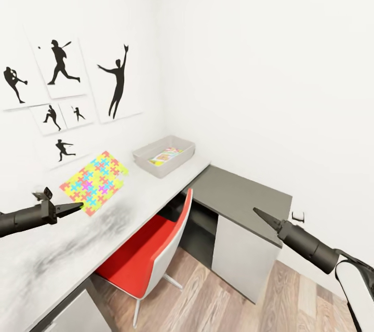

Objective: Put all the toys in the child's room - the three board games (two on the bed and one on the table), the two jigsaw puzzles on the table, and the tennis ball on the table - inside the toy box on the table in the child's room.

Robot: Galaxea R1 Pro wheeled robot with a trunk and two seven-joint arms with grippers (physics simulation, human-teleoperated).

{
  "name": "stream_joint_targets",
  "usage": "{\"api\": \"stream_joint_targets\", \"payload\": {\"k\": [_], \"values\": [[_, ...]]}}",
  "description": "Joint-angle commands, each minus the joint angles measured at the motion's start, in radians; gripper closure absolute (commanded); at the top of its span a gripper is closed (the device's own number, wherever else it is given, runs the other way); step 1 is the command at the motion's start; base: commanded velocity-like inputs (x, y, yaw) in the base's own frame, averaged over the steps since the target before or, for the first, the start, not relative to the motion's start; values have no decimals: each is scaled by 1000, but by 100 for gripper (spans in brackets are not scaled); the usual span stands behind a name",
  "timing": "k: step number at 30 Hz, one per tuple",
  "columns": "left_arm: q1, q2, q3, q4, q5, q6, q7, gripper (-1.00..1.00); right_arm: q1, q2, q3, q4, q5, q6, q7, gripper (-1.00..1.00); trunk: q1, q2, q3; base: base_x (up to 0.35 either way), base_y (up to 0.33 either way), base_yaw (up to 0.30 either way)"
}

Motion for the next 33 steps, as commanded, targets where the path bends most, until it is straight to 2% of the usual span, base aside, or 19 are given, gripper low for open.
{"api": "stream_joint_targets", "payload": {"k": [1, 3, 6, 18, 33], "values": [[-1, 0, 0, 0, 0, 10, -4, 100, -1, 0, 9, 0, -2, -12, 0, -100, 1, -2, -1, 320, -38, 105], [-1, 0, 0, 0, 0, 10, -4, 100, -1, -1, 30, 0, -2, -32, -1, -100, 1, -2, 2, 314, -71, 134], [-1, 0, 0, 0, 0, 10, -4, 100, -1, 0, 38, 0, -2, -41, -2, -100, 1, -2, 6, 279, -151, 163], [-1, -1, -1, 0, -1, 9, -4, 100, -1, -1, 41, 0, -2, -42, -1, -100, 1, -2, 24, 247, -202, 183], [-1, -2, -2, 0, -1, 8, -4, 100, -1, 1, 43, 0, 11, -42, -3, -100, 1, -2, 36, 178, -126, 243]]}}
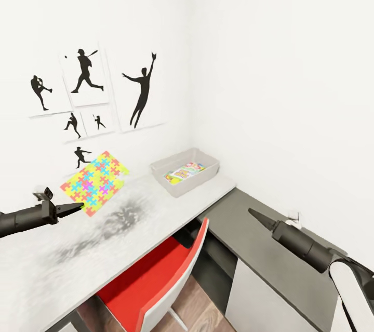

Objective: Put all the toys in the child's room - the three board games (two on the bed and one on the table), the two jigsaw puzzles on the table, and the tennis ball on the table - inside the toy box on the table in the child's room.

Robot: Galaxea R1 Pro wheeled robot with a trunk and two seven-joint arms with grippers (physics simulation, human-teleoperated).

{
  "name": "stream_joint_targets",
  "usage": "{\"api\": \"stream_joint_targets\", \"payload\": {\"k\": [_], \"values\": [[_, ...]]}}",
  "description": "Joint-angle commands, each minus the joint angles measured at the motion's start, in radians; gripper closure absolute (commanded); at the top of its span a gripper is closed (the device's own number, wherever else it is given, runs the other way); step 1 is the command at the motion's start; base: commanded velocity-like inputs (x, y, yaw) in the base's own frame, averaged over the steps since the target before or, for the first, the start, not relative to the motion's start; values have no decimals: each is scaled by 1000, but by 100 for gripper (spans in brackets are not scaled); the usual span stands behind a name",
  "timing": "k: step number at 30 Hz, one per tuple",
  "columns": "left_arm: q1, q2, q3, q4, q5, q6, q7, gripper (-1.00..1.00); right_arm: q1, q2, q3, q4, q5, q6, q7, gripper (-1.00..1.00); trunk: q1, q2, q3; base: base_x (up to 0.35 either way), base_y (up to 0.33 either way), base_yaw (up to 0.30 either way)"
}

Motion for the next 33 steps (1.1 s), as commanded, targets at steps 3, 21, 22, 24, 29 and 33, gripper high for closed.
{"api": "stream_joint_targets", "payload": {"k": [3, 21, 22, 24, 29, 33], "values": [[-1, 0, 1, 0, 0, 10, -4, 100, -1, 0, -2, 0, -4, 6, 0, -100, 1, -2, -2, 259, 26, 92], [-1, -5, -1, 0, 0, 10, -4, 100, -1, 0, -5, 1, -4, 5, -2, -100, 1, -2, -2, 148, 5, 5], [-1, -5, -1, 0, 0, 10, -4, 100, -1, 0, -5, 1, -4, 5, -2, -100, 1, -2, -2, 178, 0, 6], [-1, -5, -1, 0, 0, 10, -4, 100, -1, 0, -5, 1, -4, 5, -3, -100, 1, -2, -2, 229, -13, 91], [-1, -7, -1, 0, 0, 10, -4, 100, -1, 0, -3, 1, -4, 6, -4, -100, 1, -2, -2, 240, -100, 244], [-1, -7, -1, 0, 0, 10, -4, 100, -1, 0, -3, 1, -4, 6, -4, -100, 1, -2, -2, 120, -85, 286]]}}
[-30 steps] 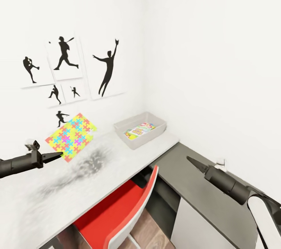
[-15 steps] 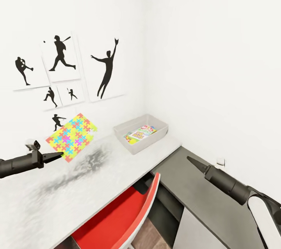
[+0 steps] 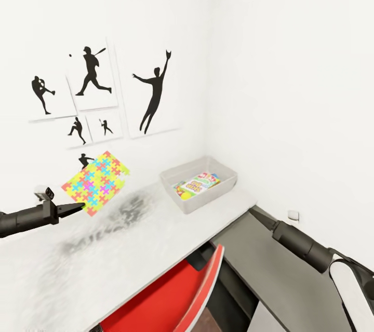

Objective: Put all the toys in the child's room - the three board games (two on the bed and one on the table), the two jigsaw puzzles on the table, and the tennis ball on the table - inside the toy box on the table in the child's room.

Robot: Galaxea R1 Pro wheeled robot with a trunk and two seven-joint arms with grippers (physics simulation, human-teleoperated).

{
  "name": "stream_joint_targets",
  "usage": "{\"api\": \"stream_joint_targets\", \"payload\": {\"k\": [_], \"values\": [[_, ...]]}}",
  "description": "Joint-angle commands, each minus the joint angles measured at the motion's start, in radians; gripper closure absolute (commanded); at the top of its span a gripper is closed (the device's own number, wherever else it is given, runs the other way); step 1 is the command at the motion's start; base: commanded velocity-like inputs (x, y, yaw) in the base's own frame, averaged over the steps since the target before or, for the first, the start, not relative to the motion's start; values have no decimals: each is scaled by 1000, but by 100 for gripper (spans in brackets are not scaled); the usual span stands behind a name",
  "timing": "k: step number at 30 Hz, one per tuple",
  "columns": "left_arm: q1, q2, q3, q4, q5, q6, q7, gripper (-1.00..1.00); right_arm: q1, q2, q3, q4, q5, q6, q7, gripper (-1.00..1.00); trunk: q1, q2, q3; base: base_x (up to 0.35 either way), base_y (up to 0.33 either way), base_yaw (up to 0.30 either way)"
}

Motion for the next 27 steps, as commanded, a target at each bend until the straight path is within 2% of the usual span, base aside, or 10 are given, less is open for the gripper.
{"api": "stream_joint_targets", "payload": {"k": [1, 5, 11, 21, 27], "values": [[-1, 0, 0, 0, -1, 10, -4, 100, -1, 0, -1, 0, -4, 7, 1, -100, 1, -2, -2, 36, -77, 290], [-1, 0, -1, 0, -1, 10, -4, 100, -1, 0, -2, 0, -4, 6, 3, -100, 1, -2, -2, 69, -175, 185], [-1, 0, -1, 1, -1, 10, -4, 100, -1, 0, -2, 0, -4, 5, 4, -100, 1, -2, -2, 155, -104, 23], [-1, 0, 0, 1, -1, 10, -4, 100, -1, 0, -4, 0, -4, 5, 4, -100, 1, -2, 8, 95, -67, -164], [-1, 1, 0, 1, -1, 10, -4, 100, -1, 0, -3, 0, -4, 5, 4, -100, 1, -2, 9, 37, -129, -45]]}}
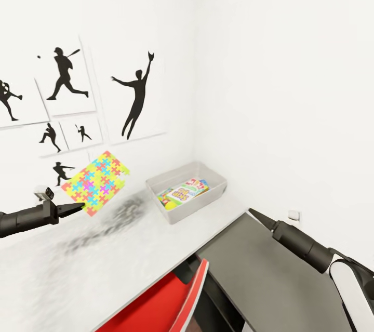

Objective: Put all the toys in the child's room - the three board games (two on the bed and one on the table), the two jigsaw puzzles on the table, and the tennis ball on the table - inside the toy box on the table in the child's room.

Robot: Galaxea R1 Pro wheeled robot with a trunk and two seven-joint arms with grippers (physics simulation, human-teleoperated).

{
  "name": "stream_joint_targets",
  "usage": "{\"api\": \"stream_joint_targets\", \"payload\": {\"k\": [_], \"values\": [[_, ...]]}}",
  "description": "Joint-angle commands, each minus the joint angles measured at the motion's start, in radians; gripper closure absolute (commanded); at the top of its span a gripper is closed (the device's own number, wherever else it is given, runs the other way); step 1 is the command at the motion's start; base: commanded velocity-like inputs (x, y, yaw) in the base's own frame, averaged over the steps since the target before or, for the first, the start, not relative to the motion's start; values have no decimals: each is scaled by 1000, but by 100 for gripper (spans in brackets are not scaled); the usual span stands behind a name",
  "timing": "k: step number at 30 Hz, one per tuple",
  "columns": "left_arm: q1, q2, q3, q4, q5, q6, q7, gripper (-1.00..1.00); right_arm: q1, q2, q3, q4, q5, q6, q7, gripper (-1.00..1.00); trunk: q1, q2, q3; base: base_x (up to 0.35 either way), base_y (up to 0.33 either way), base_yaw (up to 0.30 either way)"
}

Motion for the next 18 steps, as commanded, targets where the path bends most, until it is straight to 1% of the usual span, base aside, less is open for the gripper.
{"api": "stream_joint_targets", "payload": {"k": [1, 5, 15, 18], "values": [[-1, 0, 0, 0, -1, 10, -4, 100, -1, 0, -1, 0, -4, 6, 0, -100, 1, -2, -2, 27, -70, -15], [-1, 1, 0, -1, -1, 10, -4, 100, -1, 0, -1, 0, -4, 6, 0, -100, 1, -2, 0, 12, -31, -109], [-1, 3, 0, -1, -1, 10, -4, 100, -1, 0, -1, 0, -4, 6, 0, -100, 1, -2, 11, 1, -2, -197], [-1, 3, 0, 0, -1, 10, -4, 100, -1, 0, -2, 0, -4, 6, 0, -100, 1, -2, 12, 30, 33, -69]]}}
